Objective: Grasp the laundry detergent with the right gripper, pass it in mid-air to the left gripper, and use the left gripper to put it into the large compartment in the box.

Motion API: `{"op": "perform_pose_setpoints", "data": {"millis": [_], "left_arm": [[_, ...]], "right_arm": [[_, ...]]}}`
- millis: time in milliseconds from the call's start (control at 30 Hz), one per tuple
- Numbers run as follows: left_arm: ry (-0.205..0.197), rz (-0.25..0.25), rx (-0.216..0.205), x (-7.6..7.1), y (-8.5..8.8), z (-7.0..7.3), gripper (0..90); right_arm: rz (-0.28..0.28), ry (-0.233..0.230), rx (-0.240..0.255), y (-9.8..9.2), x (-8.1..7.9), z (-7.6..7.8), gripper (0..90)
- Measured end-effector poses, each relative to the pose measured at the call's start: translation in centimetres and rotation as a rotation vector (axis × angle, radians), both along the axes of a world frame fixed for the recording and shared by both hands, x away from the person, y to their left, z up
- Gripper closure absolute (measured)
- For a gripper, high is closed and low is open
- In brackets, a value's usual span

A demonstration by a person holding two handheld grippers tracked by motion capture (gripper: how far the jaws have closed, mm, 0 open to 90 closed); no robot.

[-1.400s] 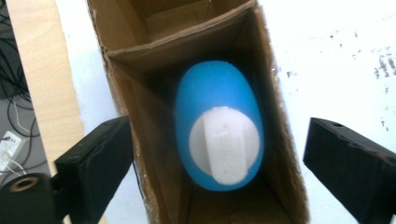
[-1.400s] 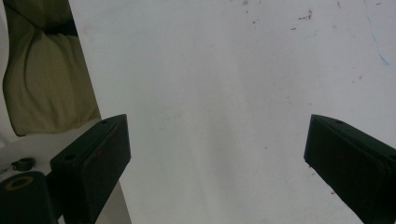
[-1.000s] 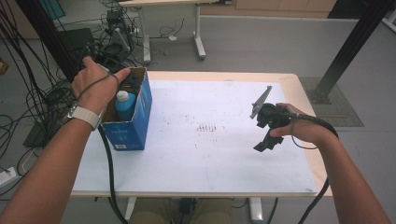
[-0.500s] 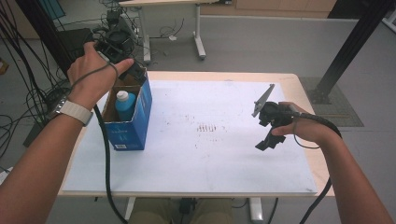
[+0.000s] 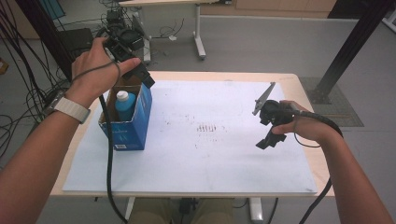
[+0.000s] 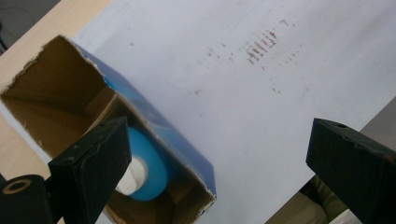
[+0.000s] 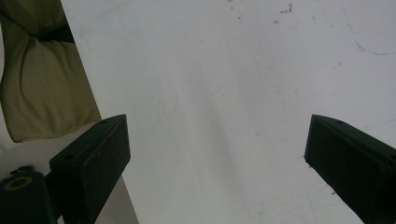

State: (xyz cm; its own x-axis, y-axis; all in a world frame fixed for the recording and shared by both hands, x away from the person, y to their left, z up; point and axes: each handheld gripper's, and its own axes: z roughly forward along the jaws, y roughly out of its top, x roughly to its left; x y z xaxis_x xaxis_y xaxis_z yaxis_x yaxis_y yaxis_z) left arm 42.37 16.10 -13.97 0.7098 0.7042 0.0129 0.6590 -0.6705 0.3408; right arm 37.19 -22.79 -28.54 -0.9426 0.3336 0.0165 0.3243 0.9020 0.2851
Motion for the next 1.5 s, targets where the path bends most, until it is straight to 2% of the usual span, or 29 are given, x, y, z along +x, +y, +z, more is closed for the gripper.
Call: {"op": "perform_pose_setpoints", "data": {"millis": [200,533,900,967,1100,1267,1500], "left_arm": [[0.017,-0.083,0.007,0.4,-0.5,0.0,7.0],[0.043,-0.212,0.042,1.2,-0.5,0.2,7.0],[0.086,-0.348,0.063,2.1,0.8,0.0,6.5],[0.097,-0.365,0.053,2.1,1.0,0.0,6.3],[0.107,-0.403,0.059,2.2,1.3,0.3,5.9],[0.094,-0.445,0.085,2.2,1.2,0.3,5.9],[0.102,-0.495,0.109,2.0,0.7,0.4,6.5]], "right_arm": [[-0.013,0.001,-0.002,-0.2,0.0,0.1,6.8],[-0.023,0.004,-0.003,-0.4,0.1,-0.1,6.8],[-0.041,0.011,-0.005,-0.6,0.1,-0.1,6.7],[-0.041,0.01,-0.006,-0.7,0.2,-0.1,6.8],[-0.046,0.01,-0.004,-0.7,0.1,0.0,6.8],[-0.047,0.012,-0.006,-0.6,0.1,0.0,6.8],[-0.054,0.014,-0.008,-0.7,0.1,0.0,6.9]]}}
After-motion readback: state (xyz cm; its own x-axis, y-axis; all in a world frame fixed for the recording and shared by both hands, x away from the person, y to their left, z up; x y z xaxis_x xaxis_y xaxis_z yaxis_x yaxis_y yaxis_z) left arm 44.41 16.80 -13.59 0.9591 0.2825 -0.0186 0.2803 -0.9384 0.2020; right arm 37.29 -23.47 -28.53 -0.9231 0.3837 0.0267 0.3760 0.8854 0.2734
